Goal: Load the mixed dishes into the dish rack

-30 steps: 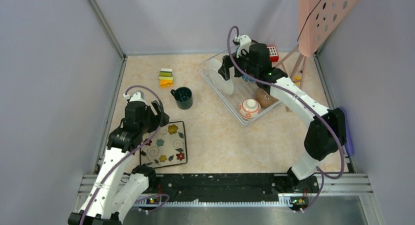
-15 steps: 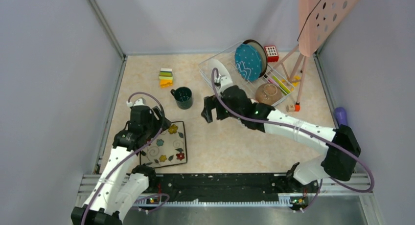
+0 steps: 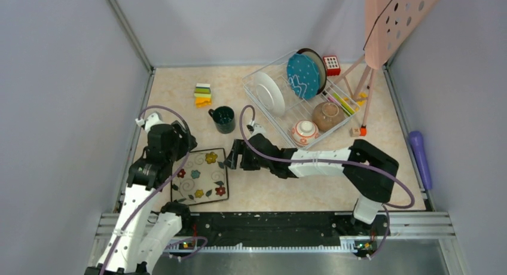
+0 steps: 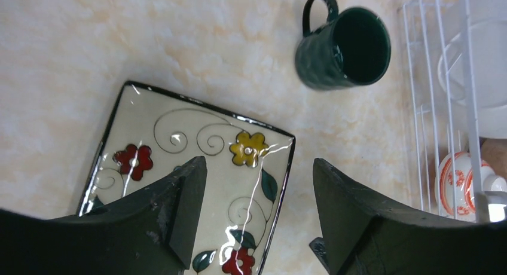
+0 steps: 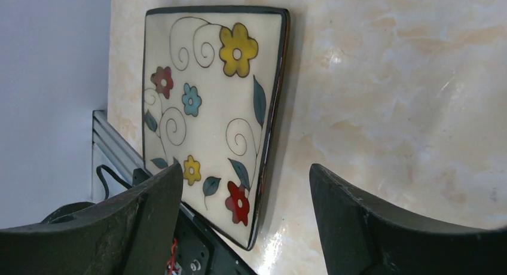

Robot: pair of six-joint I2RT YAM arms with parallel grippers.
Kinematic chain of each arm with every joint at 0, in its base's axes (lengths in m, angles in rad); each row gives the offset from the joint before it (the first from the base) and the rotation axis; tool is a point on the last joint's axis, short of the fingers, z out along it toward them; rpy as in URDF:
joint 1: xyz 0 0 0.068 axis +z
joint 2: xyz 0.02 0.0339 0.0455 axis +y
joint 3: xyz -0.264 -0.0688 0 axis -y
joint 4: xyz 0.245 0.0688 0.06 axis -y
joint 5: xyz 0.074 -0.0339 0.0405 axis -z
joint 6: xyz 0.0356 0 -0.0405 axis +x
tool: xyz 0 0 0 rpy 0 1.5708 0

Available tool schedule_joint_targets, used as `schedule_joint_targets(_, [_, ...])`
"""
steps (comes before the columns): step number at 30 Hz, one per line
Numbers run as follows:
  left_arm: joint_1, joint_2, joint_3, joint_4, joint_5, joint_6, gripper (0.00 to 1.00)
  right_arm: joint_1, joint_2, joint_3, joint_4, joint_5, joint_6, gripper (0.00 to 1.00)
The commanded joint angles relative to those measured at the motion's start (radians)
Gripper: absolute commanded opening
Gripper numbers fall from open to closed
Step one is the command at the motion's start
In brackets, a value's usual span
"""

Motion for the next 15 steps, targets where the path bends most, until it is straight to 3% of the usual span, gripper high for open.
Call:
schedule_joint_targets(1, [0.008, -0.027, 0.073, -0.022, -0.095, 0.067, 0.7, 0.009, 0.05, -0.012, 0.203, -0.046, 0.136, 0.73])
schedule_joint_targets(15, [0.011, -0.021, 0.065, 0.026, -0.035, 0.088, 0.7, 0.016, 0.22, -0.018, 0.308, -0.099, 0.193, 0.62])
